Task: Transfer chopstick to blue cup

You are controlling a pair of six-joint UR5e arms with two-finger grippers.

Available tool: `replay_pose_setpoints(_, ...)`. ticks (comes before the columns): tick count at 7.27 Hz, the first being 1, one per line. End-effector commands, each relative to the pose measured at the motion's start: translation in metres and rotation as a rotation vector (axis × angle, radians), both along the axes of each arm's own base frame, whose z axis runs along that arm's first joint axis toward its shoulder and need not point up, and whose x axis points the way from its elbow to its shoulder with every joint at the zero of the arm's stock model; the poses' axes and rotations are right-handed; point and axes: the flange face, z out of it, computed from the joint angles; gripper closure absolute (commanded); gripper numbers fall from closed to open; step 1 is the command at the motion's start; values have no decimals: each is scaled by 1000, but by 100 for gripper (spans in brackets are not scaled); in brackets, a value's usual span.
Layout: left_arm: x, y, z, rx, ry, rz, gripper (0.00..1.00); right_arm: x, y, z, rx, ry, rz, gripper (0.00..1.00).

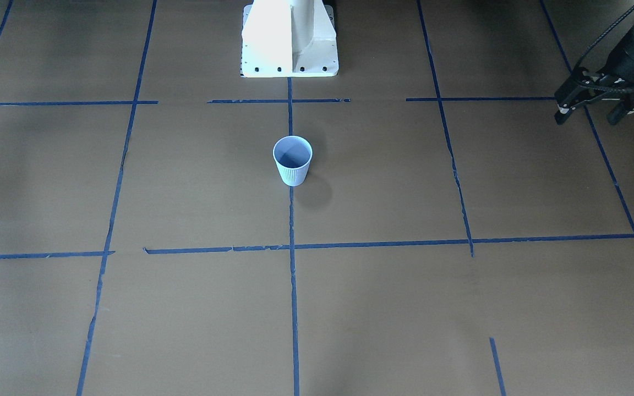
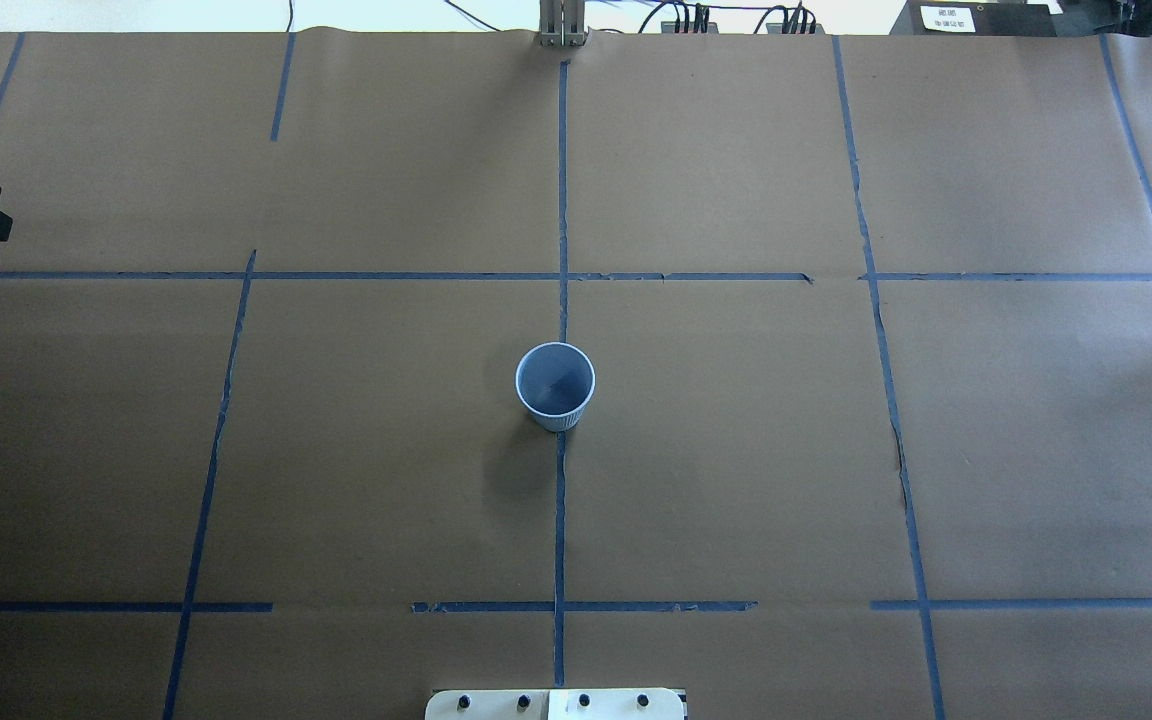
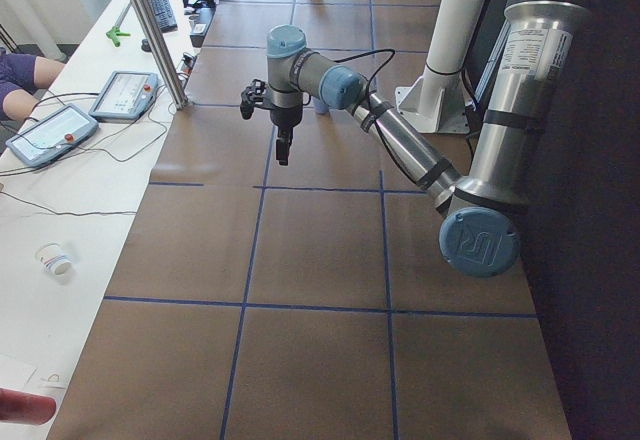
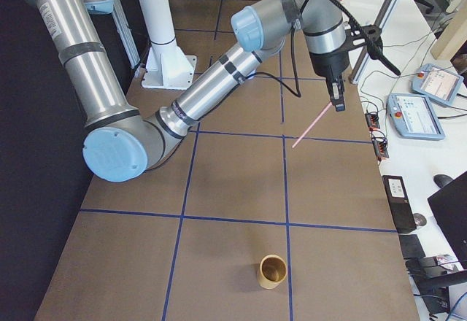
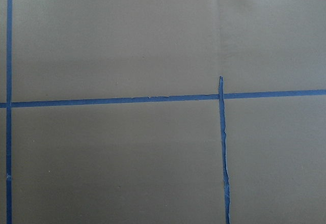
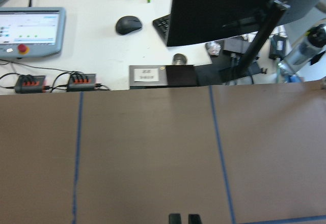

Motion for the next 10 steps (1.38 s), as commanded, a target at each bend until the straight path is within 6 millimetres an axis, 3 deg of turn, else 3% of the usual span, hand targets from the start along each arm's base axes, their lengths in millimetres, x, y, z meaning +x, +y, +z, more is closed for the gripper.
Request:
replay_pose_setpoints(1,-3,2,6,-2,-9,6,0,-160,9,-93,-53,-119,-22,100)
replay_pose_setpoints(2,-7,3,11,25,-21,35,0,-210,19,-122,-28,-128,-63,100)
replay_pose_setpoints(3,-16,2,12,38,-26,34,0,-276,43,-157,9,-135,-111,100)
replay_pose_setpoints(4,-23,7,26,26,-39,37,0,-339,65,-190,8,-145,-71,100)
replay_pose_setpoints(5,-37,4,31,54,-50,49,0,-391,92,-204,44,-122,-72,100)
replay_pose_setpoints(6,-43,3,32,67,-53,51,0,-428,114,-228,63,-137,-57,100)
replay_pose_setpoints(8,-44,4,31,69,-52,50,0,-495,137,-244,85,-99,-37,100)
replay_pose_setpoints(9,-44,4,31,69,-52,50,0,-516,132,-258,76,-88,-29,100)
replay_pose_setpoints(10,-44,4,30,70,-52,50,0,-539,139,-252,64,-67,-44,100)
